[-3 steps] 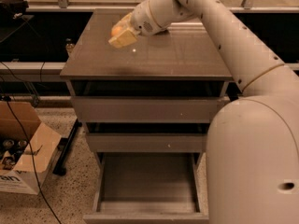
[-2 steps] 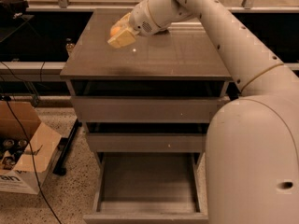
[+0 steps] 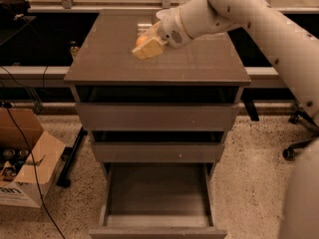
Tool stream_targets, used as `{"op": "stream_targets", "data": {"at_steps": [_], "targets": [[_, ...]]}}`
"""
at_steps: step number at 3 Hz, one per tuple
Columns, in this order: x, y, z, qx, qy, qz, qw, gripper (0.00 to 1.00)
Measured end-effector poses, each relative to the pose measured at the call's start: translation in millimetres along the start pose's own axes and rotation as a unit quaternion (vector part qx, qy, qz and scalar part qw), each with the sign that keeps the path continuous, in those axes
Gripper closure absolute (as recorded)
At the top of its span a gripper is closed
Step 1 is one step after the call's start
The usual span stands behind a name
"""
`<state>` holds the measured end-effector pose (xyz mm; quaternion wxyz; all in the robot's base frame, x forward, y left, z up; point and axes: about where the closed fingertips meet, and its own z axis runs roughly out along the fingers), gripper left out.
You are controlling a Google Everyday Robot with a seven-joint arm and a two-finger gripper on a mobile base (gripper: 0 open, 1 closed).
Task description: Place orange into bottom drawer
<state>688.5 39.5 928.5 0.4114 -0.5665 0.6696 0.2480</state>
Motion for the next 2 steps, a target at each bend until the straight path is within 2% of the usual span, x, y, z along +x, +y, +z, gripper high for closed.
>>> {"op": "stream_targets", "data": {"at_steps": [1,2], "targets": [[22.4,37.3,-45.5,0.026,0.023,0.054,0.9979,1.00],[71.3,80.2,-74.3,0.040,0.046,0.113,0.9917,1.00]]}}
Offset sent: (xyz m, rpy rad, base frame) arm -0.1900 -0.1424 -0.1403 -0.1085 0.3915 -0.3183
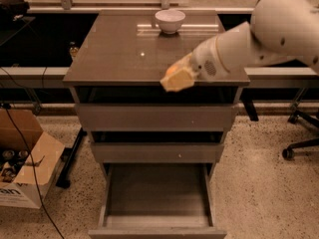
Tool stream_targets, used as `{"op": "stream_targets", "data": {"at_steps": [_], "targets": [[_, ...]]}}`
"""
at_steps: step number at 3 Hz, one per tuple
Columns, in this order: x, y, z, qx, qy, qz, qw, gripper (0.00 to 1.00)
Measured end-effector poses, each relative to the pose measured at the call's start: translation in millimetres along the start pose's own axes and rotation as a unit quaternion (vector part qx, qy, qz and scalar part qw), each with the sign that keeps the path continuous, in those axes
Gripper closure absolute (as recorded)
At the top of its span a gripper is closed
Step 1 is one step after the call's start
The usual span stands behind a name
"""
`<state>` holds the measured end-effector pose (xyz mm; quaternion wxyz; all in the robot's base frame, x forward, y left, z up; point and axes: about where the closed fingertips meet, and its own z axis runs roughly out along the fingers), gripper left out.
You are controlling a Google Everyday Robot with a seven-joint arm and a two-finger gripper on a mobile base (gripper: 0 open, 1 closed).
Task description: Place orange into bottom drawer
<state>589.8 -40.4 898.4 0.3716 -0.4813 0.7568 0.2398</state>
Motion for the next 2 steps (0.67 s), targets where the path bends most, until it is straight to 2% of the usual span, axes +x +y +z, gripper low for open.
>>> {"op": "stream_targets", "data": {"at_steps": [1,2], "targets": [[82.1,23.0,1.4,-0.001,0.007,0.064,0.9979,1.00],[181.3,41.7,26.7,-0.002,0.016,0.120,0.9926,1.00]]}}
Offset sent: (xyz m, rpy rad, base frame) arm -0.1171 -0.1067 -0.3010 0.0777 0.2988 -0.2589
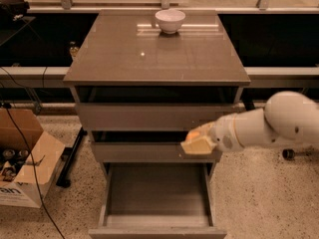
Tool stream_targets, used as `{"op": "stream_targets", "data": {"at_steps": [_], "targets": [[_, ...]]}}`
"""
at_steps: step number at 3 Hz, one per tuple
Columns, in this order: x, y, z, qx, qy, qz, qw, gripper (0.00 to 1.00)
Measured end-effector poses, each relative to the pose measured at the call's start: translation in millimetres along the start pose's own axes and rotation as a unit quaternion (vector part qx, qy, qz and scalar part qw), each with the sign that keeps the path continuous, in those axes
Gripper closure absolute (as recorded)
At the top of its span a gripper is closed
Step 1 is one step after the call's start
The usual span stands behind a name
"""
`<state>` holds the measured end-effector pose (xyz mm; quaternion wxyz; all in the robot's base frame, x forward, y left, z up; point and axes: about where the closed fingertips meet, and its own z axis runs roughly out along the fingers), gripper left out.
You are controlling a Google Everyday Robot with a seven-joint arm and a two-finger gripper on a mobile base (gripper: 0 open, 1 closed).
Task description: Place orange into bottom drawer
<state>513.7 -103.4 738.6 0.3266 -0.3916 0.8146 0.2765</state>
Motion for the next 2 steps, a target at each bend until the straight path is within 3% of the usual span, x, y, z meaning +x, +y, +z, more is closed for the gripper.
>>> {"op": "stream_targets", "data": {"at_steps": [1,2], "targets": [[28.5,0.2,11.3,0.001,0.006,0.016,0.9998,1.00],[28.6,0.2,11.4,0.001,0.006,0.016,0.9998,1.00]]}}
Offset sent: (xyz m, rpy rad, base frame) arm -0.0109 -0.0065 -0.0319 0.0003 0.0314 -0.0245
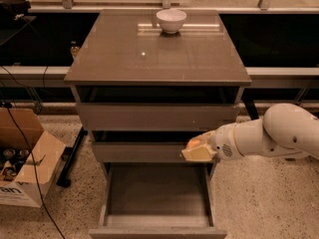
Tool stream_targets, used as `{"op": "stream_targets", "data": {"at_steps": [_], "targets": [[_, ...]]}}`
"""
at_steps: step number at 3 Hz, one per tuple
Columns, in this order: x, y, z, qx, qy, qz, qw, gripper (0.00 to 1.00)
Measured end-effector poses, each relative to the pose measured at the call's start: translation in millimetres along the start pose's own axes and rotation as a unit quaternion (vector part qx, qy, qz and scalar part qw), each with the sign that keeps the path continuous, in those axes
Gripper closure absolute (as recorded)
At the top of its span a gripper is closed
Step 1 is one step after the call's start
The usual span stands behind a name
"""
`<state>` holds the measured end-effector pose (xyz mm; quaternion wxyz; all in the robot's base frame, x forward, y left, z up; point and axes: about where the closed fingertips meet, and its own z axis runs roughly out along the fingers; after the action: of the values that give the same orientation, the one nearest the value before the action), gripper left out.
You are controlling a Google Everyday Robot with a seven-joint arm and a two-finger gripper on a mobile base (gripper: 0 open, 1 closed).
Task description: Place orange into bottom drawer
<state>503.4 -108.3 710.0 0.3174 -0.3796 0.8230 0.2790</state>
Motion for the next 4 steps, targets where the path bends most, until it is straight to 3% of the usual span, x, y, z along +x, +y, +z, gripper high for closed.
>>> {"op": "stream_targets", "data": {"at_steps": [2,3,4], "targets": [[48.0,-16.2,80.5,-0.017,0.014,0.005,0.9997,1.00],[95.5,-26.8,139.8,-0.044,-0.009,0.039,0.9982,1.00],[123.6,-48.9,189.3,-0.061,-0.053,0.075,0.9939,1.00]]}}
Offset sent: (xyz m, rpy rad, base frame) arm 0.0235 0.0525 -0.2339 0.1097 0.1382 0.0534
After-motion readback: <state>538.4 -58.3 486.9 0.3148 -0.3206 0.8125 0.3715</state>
